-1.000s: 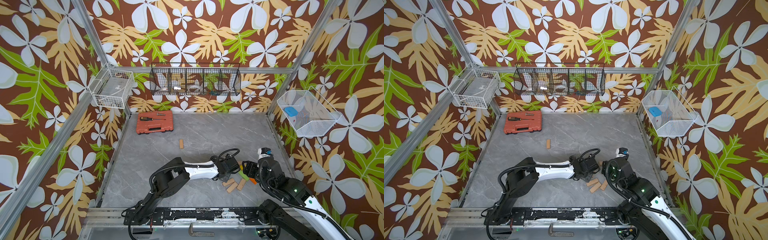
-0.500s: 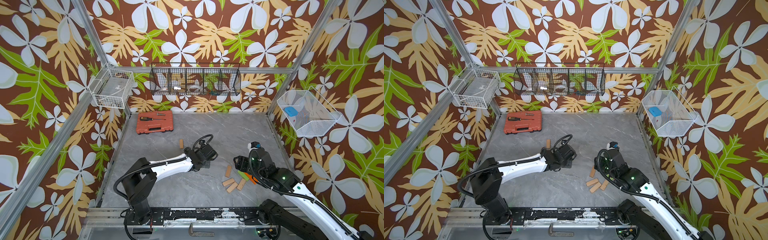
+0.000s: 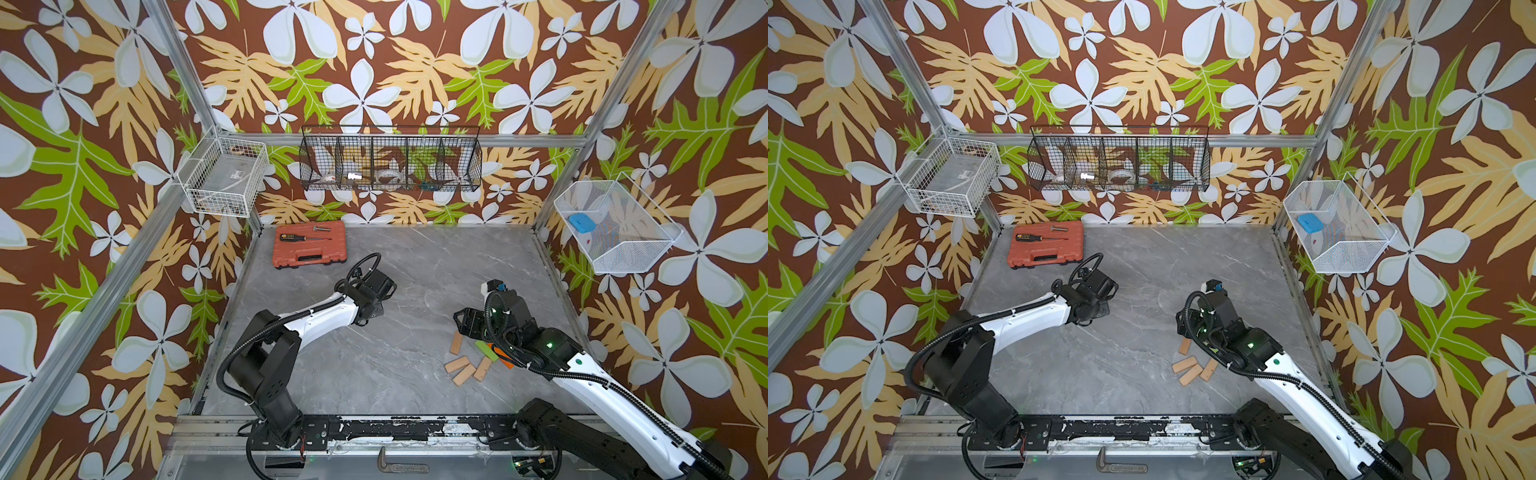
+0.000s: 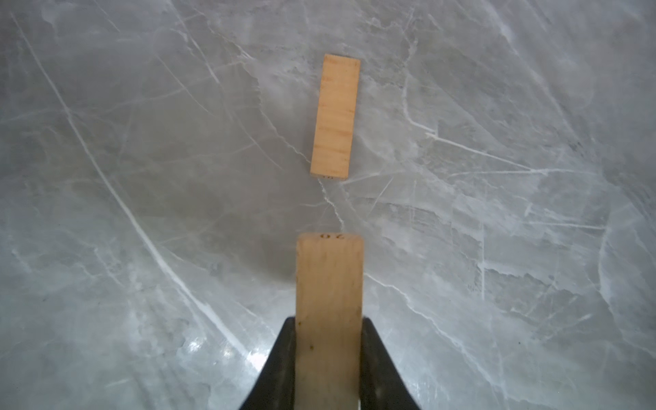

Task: Assemble the letter k with building blocks
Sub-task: Place the building block at the center of the board.

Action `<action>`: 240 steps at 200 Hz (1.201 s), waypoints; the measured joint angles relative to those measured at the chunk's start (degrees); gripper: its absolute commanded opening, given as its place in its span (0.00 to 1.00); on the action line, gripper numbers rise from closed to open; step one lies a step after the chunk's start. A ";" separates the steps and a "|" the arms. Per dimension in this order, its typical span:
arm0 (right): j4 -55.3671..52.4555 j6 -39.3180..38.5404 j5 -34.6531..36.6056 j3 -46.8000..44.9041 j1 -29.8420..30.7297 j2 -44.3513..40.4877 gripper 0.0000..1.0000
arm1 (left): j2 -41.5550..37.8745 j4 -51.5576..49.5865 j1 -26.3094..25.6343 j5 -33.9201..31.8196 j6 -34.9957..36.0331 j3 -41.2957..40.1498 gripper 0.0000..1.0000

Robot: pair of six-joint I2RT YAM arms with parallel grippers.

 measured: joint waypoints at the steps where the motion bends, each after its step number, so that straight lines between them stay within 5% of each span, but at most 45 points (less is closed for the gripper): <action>1: 0.02 0.02 -0.02 0.00 0.00 -0.02 0.67 | 0.24 0.02 0.02 0.00 0.00 0.15 0.06; 119: 0.15 1.31 -0.07 -1.31 0.00 -0.87 0.67 | 9.55 0.26 1.84 0.33 5.97 1.90 0.18; 240: -0.07 1.53 0.15 -1.09 0.00 -1.40 0.67 | 11.08 0.83 2.54 0.35 8.72 3.39 0.46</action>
